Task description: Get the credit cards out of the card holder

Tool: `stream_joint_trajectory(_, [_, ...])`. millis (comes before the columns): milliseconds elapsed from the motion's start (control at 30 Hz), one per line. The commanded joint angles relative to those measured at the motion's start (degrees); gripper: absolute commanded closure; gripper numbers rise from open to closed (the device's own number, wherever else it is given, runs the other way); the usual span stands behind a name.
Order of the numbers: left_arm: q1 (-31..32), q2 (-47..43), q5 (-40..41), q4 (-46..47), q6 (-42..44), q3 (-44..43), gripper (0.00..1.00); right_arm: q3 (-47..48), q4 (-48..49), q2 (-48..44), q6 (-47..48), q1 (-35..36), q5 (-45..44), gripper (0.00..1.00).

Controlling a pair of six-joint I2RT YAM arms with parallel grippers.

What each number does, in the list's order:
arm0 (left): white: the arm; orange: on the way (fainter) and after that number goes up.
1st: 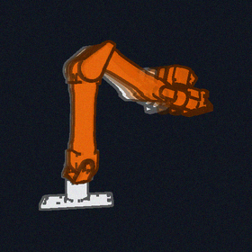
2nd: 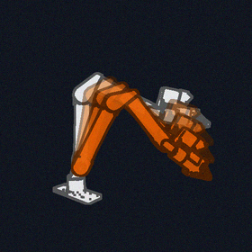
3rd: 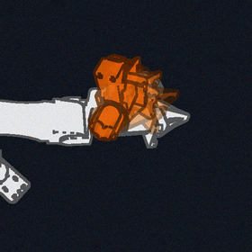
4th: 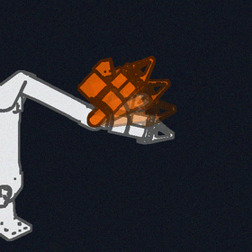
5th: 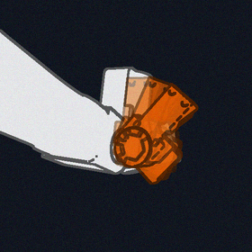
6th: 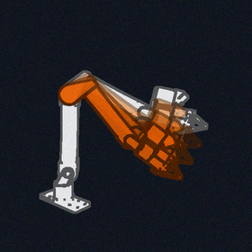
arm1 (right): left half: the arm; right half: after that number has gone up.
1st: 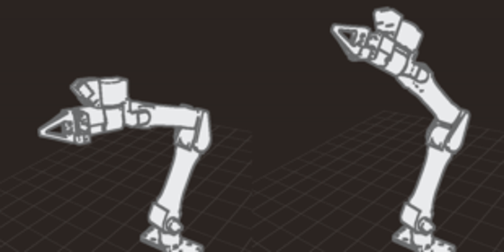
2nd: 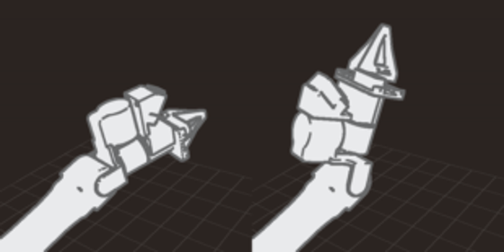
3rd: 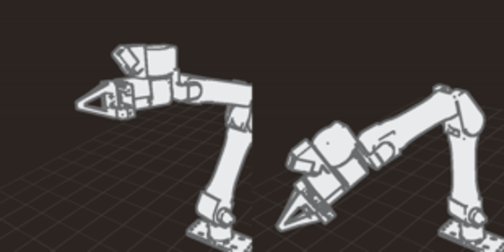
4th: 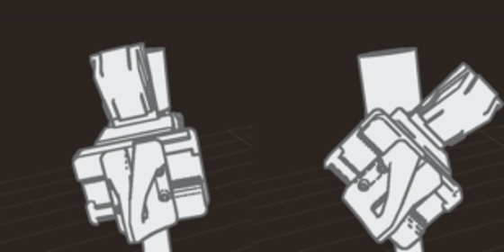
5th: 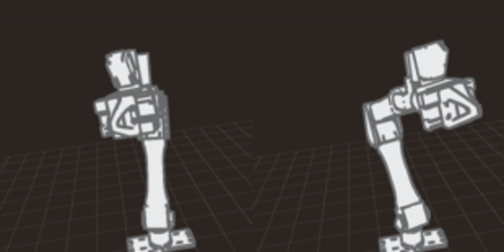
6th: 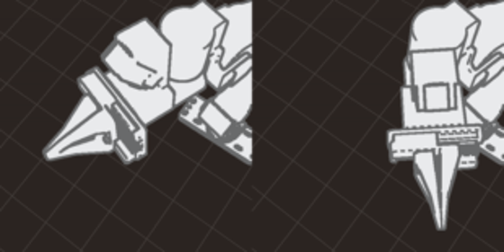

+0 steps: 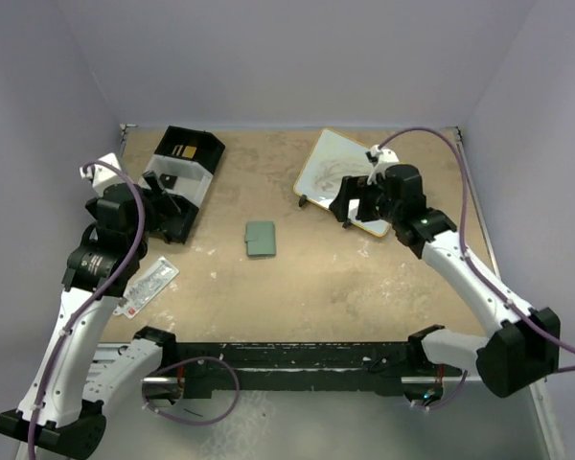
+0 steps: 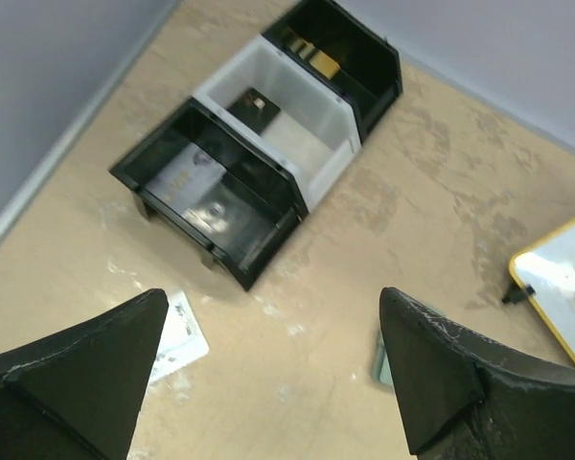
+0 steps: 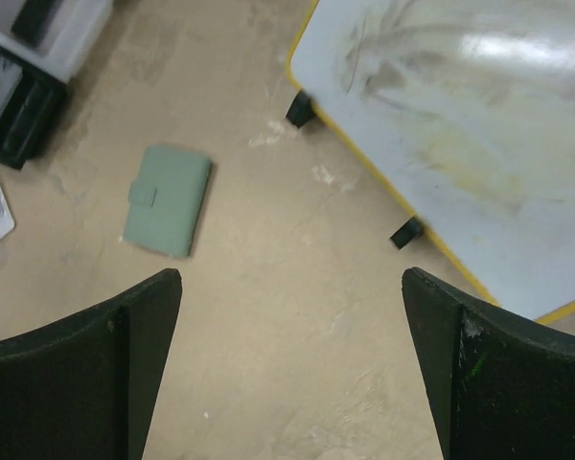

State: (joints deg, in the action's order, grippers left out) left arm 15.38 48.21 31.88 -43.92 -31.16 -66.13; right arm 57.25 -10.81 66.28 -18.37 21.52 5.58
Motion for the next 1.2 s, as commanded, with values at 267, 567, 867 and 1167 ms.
stream_joint_trajectory(267, [-2.42,-2.58,-23.94,5.74,-9.3,12.11,0.13,-0.84,4.61,18.5,-9.95,5.39,9.66,0.0])
stream_joint_trajectory(567, [-2.8,-2.93,-26.87,5.42,-10.79,13.65,0.14,9.9,3.7,35.39,-15.31,8.63,-0.01,0.0])
stream_joint_trajectory(867, [-2.92,-4.19,-26.05,4.18,-11.14,12.85,0.14,19.81,-1.7,45.53,-13.96,8.79,-16.08,0.0])
stream_joint_trajectory(1167, [-3.05,-4.19,-25.39,2.17,-10.52,11.32,0.14,23.65,-0.03,49.7,-7.59,3.17,-19.36,0.0])
